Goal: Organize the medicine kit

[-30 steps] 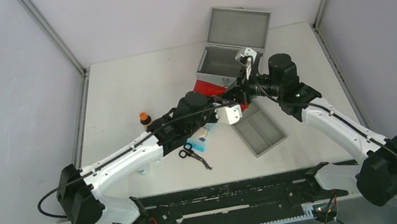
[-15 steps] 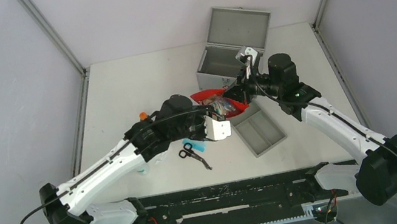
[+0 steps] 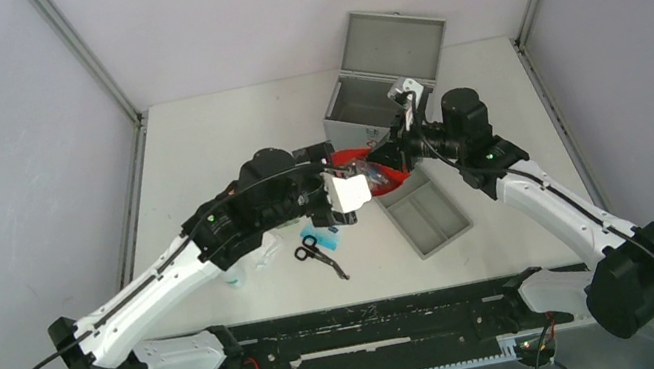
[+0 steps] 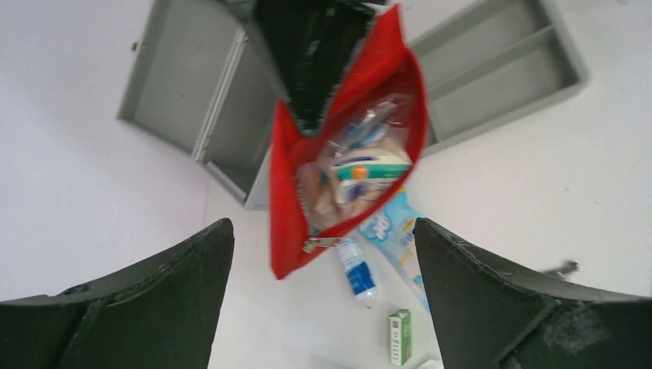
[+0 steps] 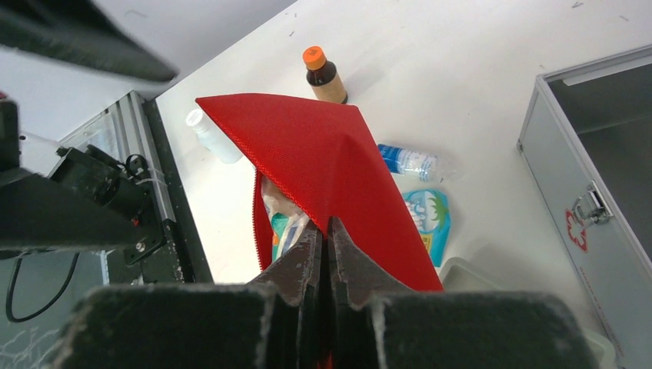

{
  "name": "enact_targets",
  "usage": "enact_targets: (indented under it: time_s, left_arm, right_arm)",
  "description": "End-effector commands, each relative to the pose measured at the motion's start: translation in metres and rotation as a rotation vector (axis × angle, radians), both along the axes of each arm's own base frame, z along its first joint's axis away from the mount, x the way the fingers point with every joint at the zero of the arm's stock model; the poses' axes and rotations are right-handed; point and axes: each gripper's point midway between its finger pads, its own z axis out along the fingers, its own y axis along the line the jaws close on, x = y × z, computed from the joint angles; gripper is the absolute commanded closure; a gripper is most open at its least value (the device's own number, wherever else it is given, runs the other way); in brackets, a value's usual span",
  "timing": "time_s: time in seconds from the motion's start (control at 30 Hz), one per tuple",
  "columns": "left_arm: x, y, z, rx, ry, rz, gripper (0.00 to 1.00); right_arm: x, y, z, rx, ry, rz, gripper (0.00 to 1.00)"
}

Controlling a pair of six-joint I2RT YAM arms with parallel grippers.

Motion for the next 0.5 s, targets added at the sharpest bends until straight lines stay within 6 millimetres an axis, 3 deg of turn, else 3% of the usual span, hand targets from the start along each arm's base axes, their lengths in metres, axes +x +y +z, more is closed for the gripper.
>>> enact_targets:
  time_s: [0.0, 0.33, 0.47]
  left_arm:
    - [0.041, -0.001, 0.038, -0.074, -0.129, 0.167, 0.07]
    - [0.060, -0.018, 0.003, 0.032, -0.125, 0.172, 0.00]
    - [0.082, -0.014, 0.002, 0.018, -0.156, 0.264, 0.00]
  right_arm:
    - [-0.008, 0.009, 0.021, 0.035, -0.065, 0.069, 1.00]
    - [-0.021, 0.014, 0.025, 0.047, -0.077, 0.139, 1.00]
    - [-0.026, 0.016, 0.026, 0.050, -0.082, 0.168, 1.00]
